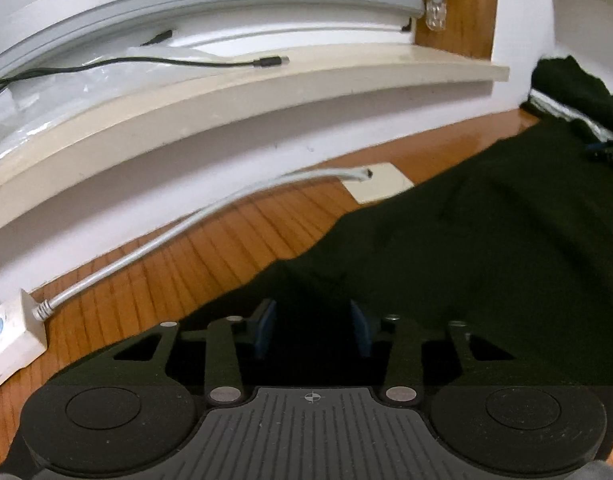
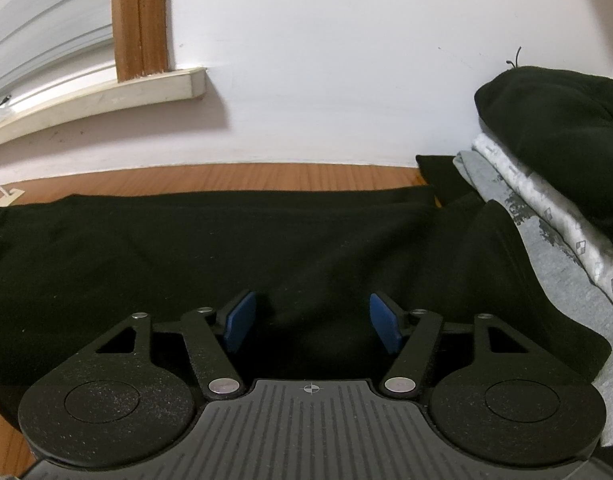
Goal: Fold clothes
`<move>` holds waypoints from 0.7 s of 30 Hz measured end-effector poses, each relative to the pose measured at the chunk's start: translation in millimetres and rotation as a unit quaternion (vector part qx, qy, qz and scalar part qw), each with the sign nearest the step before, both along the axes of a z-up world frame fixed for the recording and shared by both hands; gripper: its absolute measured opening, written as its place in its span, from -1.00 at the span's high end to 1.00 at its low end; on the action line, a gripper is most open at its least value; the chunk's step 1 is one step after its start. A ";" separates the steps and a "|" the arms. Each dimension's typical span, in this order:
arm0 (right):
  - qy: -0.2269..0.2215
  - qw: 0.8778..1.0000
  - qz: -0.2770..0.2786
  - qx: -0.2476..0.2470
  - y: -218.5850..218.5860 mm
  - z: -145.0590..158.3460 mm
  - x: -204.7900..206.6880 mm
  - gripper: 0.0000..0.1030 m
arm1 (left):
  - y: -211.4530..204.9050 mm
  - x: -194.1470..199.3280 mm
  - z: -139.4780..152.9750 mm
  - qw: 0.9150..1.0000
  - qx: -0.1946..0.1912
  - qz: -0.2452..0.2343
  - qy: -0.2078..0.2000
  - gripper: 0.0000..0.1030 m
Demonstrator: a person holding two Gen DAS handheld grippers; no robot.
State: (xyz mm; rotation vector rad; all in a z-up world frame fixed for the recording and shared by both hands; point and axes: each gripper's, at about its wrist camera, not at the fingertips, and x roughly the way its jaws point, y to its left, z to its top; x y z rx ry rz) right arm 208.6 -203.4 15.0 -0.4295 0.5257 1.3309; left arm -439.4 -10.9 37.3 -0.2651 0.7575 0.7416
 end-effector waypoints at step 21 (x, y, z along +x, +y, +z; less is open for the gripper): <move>0.001 1.000 0.001 0.000 -0.6 -1.1 0.8 -0.23 | -11.3 -12.0 38.6 0.986 0.117 0.119 0.015 0.45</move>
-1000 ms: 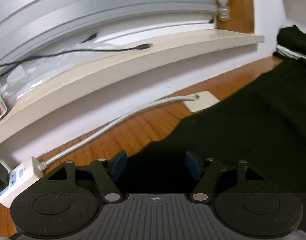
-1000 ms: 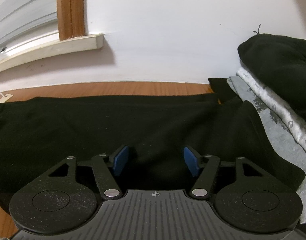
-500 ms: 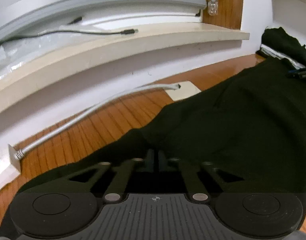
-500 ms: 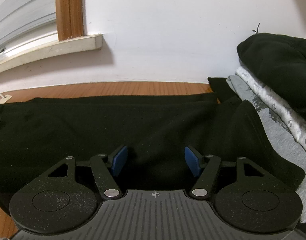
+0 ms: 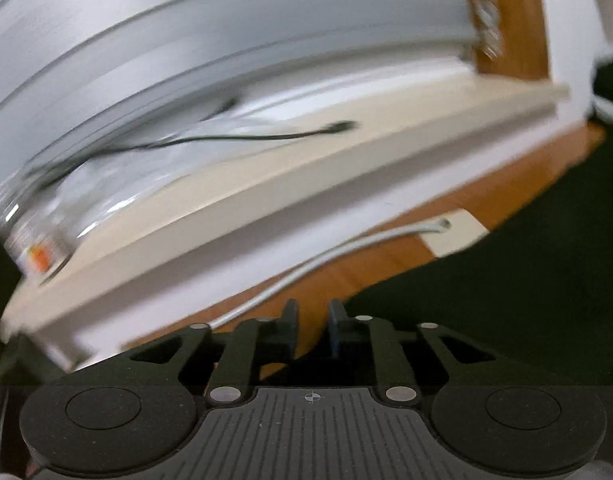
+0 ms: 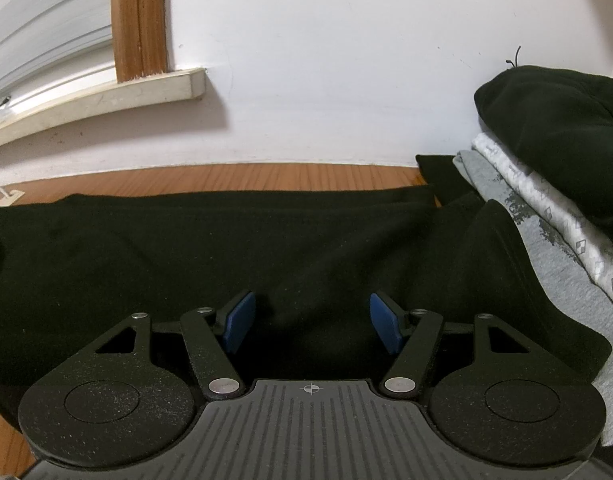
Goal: Fold clothes
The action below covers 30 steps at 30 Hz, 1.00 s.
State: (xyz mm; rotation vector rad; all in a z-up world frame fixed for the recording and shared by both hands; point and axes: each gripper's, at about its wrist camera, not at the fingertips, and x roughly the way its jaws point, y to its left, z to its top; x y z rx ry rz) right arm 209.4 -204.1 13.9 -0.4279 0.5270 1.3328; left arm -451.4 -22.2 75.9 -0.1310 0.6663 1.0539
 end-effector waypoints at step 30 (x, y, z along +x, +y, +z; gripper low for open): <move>0.001 1.000 -0.001 0.000 0.1 0.1 1.0 -0.26 | -12.7 -133.9 0.0 0.991 0.011 0.135 -0.003 0.65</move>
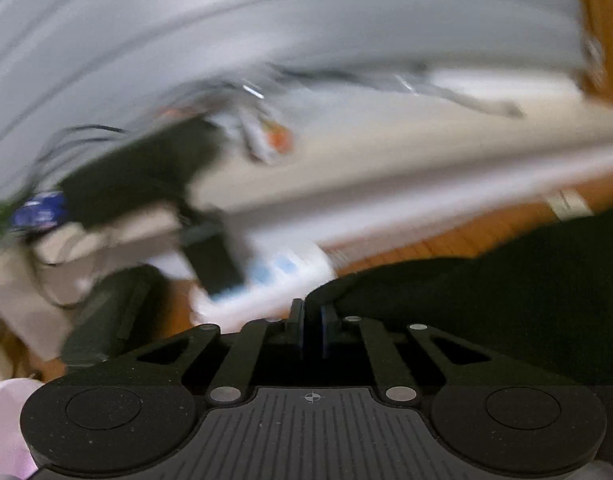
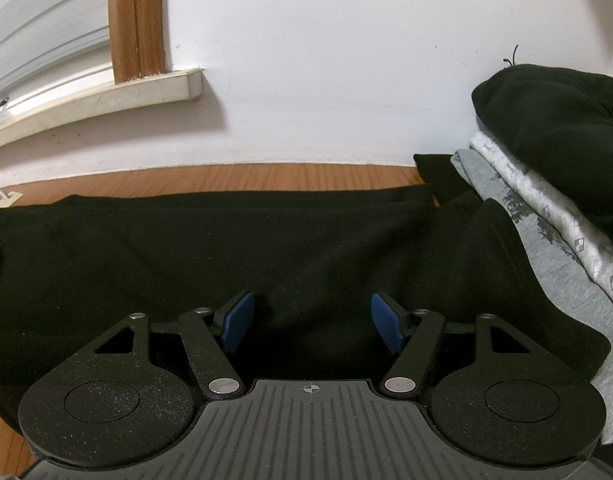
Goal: Fold clothes
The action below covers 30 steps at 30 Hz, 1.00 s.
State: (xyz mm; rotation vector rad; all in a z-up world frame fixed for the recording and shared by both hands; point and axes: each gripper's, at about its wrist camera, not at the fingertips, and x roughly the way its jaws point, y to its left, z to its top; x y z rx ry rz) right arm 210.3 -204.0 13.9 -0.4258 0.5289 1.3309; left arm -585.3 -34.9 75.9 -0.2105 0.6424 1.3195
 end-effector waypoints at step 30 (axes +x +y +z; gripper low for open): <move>-0.048 0.934 0.350 0.057 -26.5 19.3 -296.0 -0.23 | -183.1 228.8 -13.3 0.975 0.012 -0.214 -0.051 -0.52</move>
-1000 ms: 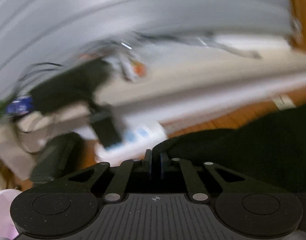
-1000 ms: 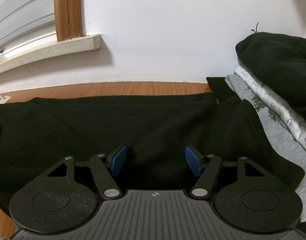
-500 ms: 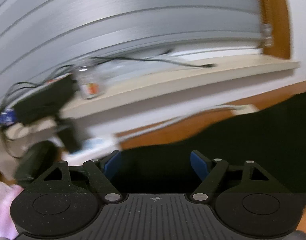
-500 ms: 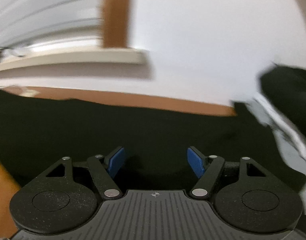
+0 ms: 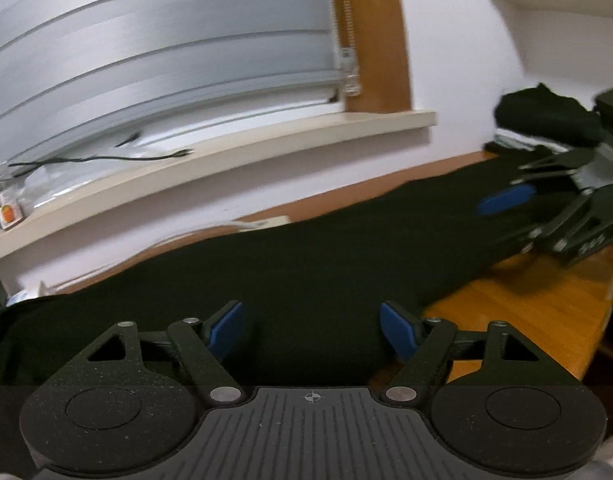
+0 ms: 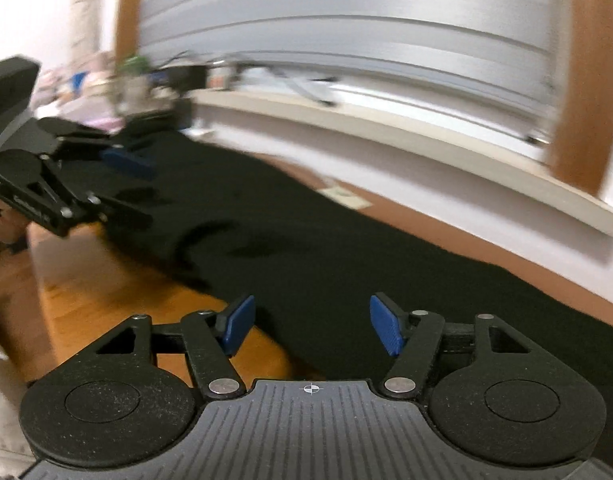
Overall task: Fold clothes
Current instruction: 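Grasp the garment with the right gripper while the left gripper moves toward it, then grasp the black garment edge with the left gripper while the right gripper holds its end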
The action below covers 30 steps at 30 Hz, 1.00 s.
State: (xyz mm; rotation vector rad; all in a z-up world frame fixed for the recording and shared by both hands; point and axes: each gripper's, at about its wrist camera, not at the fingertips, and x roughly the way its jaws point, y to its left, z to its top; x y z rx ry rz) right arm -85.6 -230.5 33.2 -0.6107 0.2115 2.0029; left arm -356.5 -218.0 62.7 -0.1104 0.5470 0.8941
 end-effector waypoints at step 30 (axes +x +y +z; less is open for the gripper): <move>0.057 0.998 -0.014 0.008 21.7 20.0 2.2 0.59 | 72.7 -3.3 27.8 1.000 -0.005 0.002 0.018 0.80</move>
